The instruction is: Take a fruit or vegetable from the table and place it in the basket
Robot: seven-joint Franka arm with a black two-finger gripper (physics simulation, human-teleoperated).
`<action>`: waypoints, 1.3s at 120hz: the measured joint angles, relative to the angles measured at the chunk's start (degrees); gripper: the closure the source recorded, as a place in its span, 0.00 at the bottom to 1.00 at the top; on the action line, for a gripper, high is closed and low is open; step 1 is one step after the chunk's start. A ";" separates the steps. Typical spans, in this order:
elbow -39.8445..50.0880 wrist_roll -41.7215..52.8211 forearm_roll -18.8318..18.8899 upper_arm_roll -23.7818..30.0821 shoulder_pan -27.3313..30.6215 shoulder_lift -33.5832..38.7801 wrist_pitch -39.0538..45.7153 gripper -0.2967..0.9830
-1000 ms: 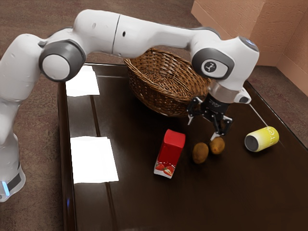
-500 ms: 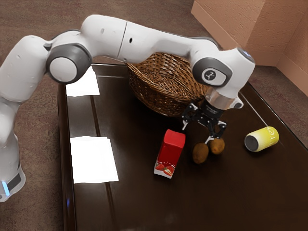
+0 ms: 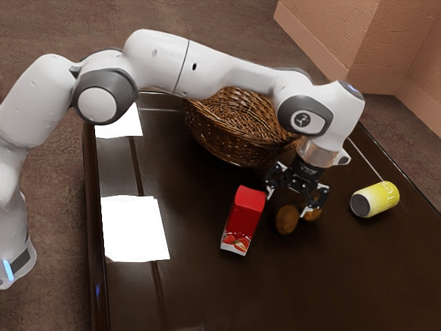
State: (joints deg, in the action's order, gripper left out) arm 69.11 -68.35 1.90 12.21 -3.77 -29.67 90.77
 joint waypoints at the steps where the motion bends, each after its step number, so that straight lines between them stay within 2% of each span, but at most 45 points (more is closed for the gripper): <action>1: 0.00 -0.02 -0.01 0.00 0.00 -0.03 0.06 0.23; 104: 1.70 -1.15 -0.45 0.00 0.00 -2.63 2.44 0.23; 122: 2.00 -1.16 -0.22 0.00 0.00 -2.58 2.55 0.45; 132: 2.00 -1.04 -0.06 0.00 0.00 -2.50 2.51 0.53; 146: 1.96 -0.69 0.15 0.08 -0.01 -2.36 2.42 0.58; 156: 1.75 -0.37 0.24 0.84 -0.03 -2.24 2.39 0.57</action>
State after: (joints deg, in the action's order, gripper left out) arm 70.86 -68.72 2.14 13.05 -3.80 -31.91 93.16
